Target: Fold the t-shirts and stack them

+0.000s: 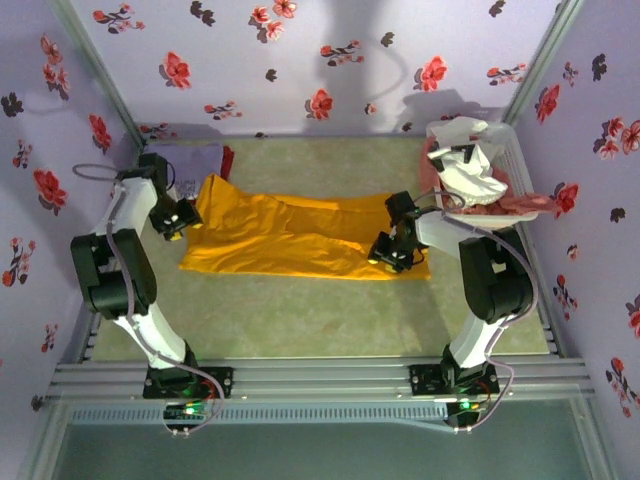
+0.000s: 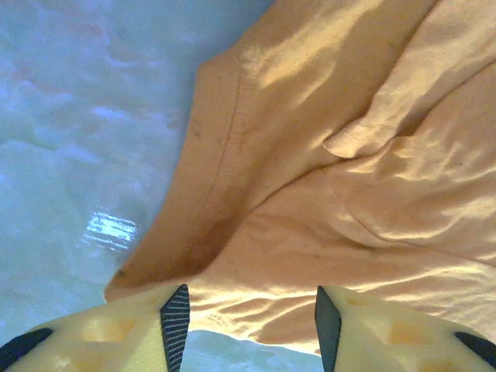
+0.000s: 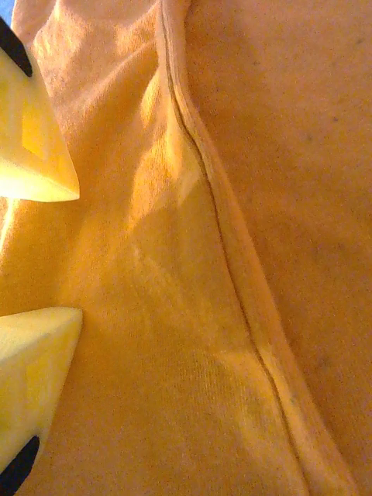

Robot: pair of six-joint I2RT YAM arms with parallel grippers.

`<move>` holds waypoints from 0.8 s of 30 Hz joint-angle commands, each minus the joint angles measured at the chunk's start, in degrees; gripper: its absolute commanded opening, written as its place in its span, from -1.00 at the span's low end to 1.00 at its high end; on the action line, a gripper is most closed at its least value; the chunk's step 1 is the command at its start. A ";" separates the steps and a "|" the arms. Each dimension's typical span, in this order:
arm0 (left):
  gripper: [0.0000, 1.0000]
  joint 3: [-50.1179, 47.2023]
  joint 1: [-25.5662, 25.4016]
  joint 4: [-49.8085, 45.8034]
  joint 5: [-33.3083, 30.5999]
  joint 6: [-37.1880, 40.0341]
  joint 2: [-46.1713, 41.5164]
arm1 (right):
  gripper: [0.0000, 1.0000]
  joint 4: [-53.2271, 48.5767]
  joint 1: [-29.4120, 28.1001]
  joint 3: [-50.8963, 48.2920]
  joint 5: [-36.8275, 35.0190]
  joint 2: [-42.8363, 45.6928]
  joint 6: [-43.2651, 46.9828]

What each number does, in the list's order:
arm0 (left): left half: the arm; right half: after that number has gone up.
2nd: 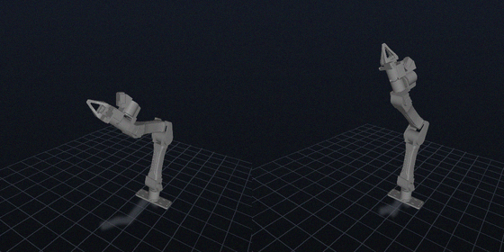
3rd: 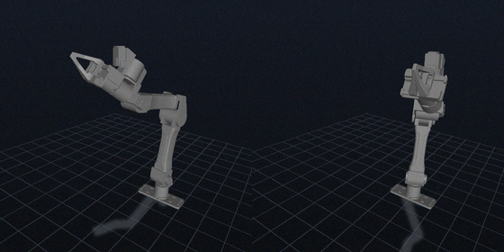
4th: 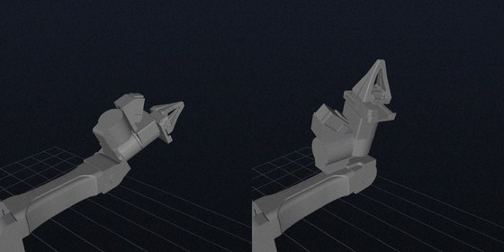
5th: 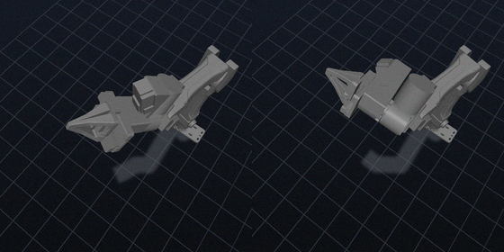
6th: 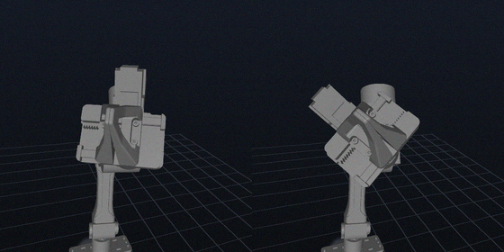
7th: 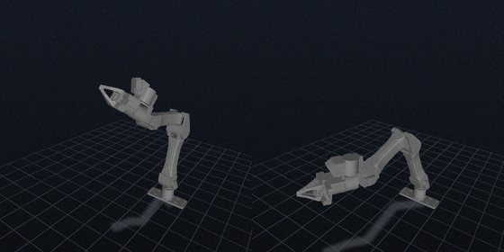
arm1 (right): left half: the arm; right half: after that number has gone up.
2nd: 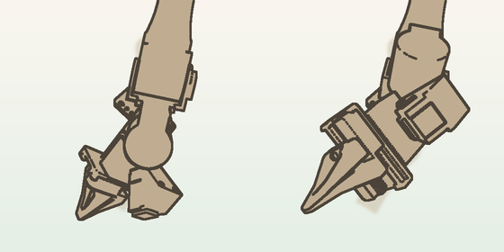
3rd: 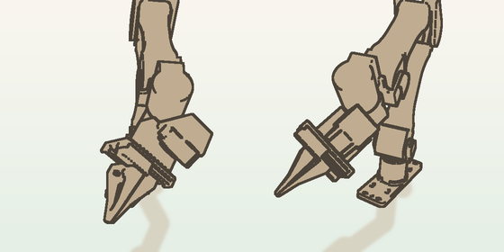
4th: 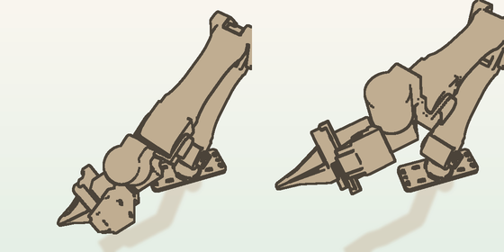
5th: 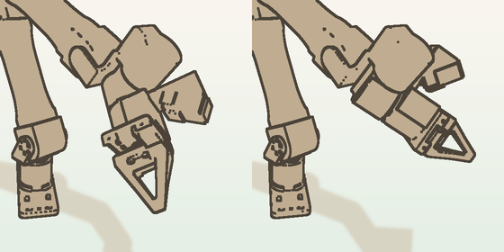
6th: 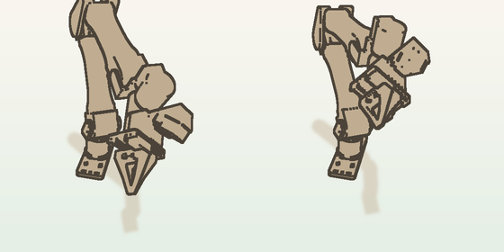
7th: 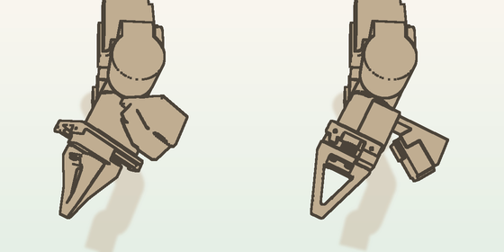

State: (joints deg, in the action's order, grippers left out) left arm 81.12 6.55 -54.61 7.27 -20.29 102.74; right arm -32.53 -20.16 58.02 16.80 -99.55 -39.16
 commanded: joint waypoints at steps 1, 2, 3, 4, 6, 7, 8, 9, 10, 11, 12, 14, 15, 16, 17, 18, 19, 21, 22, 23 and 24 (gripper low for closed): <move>0.00 1.14 -0.13 -3.94 1.03 4.67 3.99 | -0.15 -0.25 -0.34 -1.33 0.07 -1.02 0.30; 0.00 1.23 -0.13 -3.62 1.85 4.85 4.90 | -0.15 -0.25 -0.24 -1.53 0.08 -1.08 0.35; 0.00 1.15 -0.13 -3.32 2.78 5.00 5.81 | -0.15 -0.31 -0.16 -1.52 -0.01 -1.07 0.47; -0.02 0.98 -0.13 -3.03 3.60 5.13 6.44 | -0.15 -0.33 -0.12 -1.55 -0.02 -1.13 0.56; -0.03 0.66 -0.14 -2.78 4.23 5.26 8.00 | -0.15 -0.50 0.10 -1.68 -0.10 -1.18 0.74; -0.05 0.47 -0.13 -2.86 4.08 5.35 8.39 | -0.15 -0.68 0.19 -1.68 -0.25 -1.09 0.81; -0.13 0.12 -0.13 -2.70 4.00 5.46 8.54 | -0.15 -0.85 0.36 -1.77 -0.38 -0.95 1.04; -0.22 -0.23 -0.13 -2.53 4.03 5.54 8.37 | -0.15 -1.07 0.34 -1.90 -0.53 -0.70 1.17; -0.30 -0.49 -0.13 -2.52 4.06 5.63 8.07 | -0.15 -1.29 0.52 -2.07 -0.69 -0.50 1.32; -0.41 -0.76 -0.13 -2.68 4.02 5.71 7.58 | -0.14 -1.38 0.60 -2.20 -0.80 -0.24 1.43; -0.48 -0.92 -0.13 -3.05 3.66 5.94 7.03 | -0.14 -1.46 0.81 -2.47 -0.82 0.11 1.57; -0.64 -1.38 0.02 -3.68 3.12 6.20 6.24 | -0.14 -1.44 1.17 -2.88 -0.89 0.79 1.70; -0.75 -1.70 0.11 -3.83 3.02 6.20 5.76 | -0.14 -1.39 1.34 -3.16 -0.98 1.06 1.75; -0.82 -2.12 0.15 -3.92 2.97 6.21 5.29 | -0.14 -1.39 1.57 -3.34 -0.98 1.26 1.85; -0.91 -2.51 0.22 -4.05 2.74 6.29 4.48 | -0.14 -1.39 1.86 -3.51 -0.98 1.37 1.93; -0.96 -2.87 0.22 -4.23 2.46 6.25 3.60 | -0.14 -1.56 2.01 -3.61 -0.98 1.53 2.13; -0.98 -3.15 0.27 -4.43 2.24 6.21 2.88 | -0.14 -1.63 2.16 -3.75 -1.00 1.85 2.15; -1.00 -3.87 0.31 -4.75 1.64 5.65 0.54 | -0.14 -1.87 2.47 -4.07 -1.53 3.19 2.20; -1.00 -4.16 0.31 -4.89 1.61 5.46 -0.51 | -0.13 -2.07 2.64 -4.13 -1.95 3.63 2.30; -1.00 -4.59 0.31 -4.98 1.62 5.02 -2.01 | -0.13 -2.26 2.82 -4.21 -2.46 3.96 2.38; -1.00 -5.02 0.31 -5.08 1.74 4.69 -3.33 | -0.13 -2.19 3.08 -4.32 -2.40 4.05 2.49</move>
State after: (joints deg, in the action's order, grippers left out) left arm 77.01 6.55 -57.39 9.78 -14.83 104.36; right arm -31.75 -17.96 54.98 16.64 -96.82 -37.85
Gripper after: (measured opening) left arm 0.064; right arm 0.434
